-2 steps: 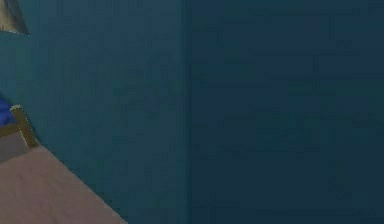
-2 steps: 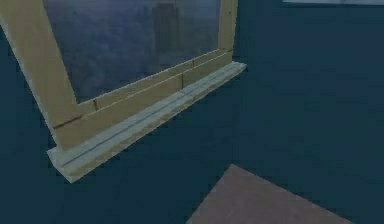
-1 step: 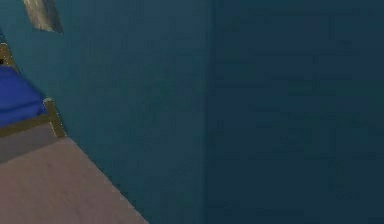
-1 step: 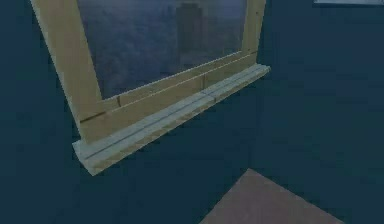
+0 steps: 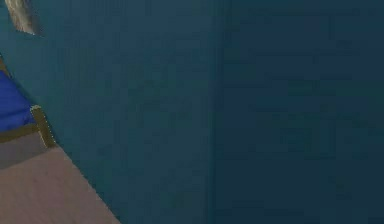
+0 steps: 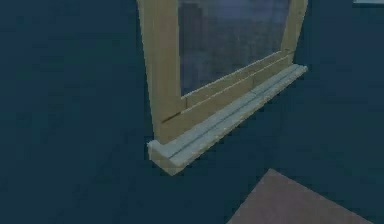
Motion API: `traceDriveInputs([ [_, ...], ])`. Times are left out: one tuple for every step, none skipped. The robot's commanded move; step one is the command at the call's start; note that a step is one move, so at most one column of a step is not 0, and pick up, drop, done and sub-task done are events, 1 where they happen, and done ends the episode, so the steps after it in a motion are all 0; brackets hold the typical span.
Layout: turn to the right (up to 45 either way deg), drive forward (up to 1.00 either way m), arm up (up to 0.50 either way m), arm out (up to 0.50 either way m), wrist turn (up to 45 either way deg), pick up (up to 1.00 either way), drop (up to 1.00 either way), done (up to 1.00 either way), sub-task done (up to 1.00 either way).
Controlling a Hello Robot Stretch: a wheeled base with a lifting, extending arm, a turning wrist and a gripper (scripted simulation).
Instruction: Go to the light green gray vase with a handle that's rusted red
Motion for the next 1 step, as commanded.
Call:
traceDriveInputs([
  [-45.0, 0.00, 0.00, 0.00, 0.0, 0.00, 0.00, 0.00, 0.00],
])
